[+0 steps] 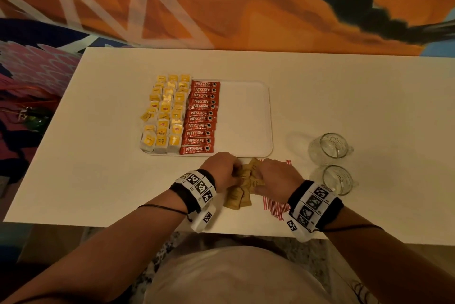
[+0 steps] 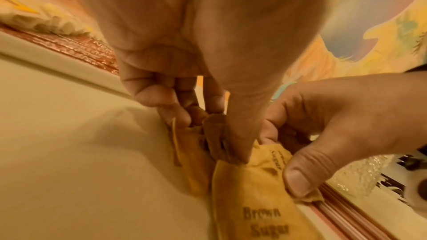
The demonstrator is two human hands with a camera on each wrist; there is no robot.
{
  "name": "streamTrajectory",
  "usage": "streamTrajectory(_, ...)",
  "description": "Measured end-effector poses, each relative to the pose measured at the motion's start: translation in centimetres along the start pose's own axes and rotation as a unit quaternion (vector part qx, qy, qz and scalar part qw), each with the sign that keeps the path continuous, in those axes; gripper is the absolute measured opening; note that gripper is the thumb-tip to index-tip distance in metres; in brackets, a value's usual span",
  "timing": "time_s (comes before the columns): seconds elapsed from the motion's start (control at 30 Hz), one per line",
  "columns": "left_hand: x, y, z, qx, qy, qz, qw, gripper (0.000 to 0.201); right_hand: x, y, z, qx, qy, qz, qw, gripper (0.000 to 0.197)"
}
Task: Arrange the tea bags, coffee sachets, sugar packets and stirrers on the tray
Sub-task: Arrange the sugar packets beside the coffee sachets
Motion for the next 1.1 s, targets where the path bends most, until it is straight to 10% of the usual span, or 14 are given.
streamTrajectory(0.77,0.8,2.2,3.3,0.327,0.015,-0.056,0.943,0.008,-0.1,3.3,-2.0,-0.267,0.032,-0.035,0.963,0.013)
streamTrajectory(1.1,1.0,0.6,3.1,0.632,0.111,0.004,0.767,0.014,-2.0,5.6,1.2,-0.337,0.068,-0.045,0.938,0.012)
Point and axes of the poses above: each hand's wrist, its own x-axis away from the middle knuckle, its own y-axis out of the back of the hand, z = x × y, the point moved 9 cm from there along -x, towards the middle knuckle
